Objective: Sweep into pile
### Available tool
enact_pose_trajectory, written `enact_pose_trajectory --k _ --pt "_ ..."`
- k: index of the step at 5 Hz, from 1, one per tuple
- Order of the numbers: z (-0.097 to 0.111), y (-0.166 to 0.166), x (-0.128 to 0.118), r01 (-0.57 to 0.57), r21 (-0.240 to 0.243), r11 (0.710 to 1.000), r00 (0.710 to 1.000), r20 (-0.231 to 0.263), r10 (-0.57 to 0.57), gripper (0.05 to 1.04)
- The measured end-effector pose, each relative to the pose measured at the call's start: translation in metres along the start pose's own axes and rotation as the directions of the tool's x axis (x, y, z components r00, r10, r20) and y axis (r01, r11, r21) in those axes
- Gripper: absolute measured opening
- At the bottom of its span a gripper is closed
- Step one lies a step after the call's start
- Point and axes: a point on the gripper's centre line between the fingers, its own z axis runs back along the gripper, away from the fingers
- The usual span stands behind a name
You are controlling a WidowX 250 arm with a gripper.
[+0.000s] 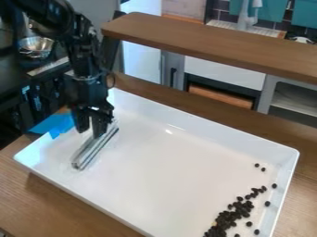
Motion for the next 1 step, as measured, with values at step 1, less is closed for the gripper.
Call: enact_pose_trajectory --k 1 --pt "0.0058 -0.0054 -0.0034 0.024 -0.034 0.999 1.0 -0.013 -0.025 0.977"
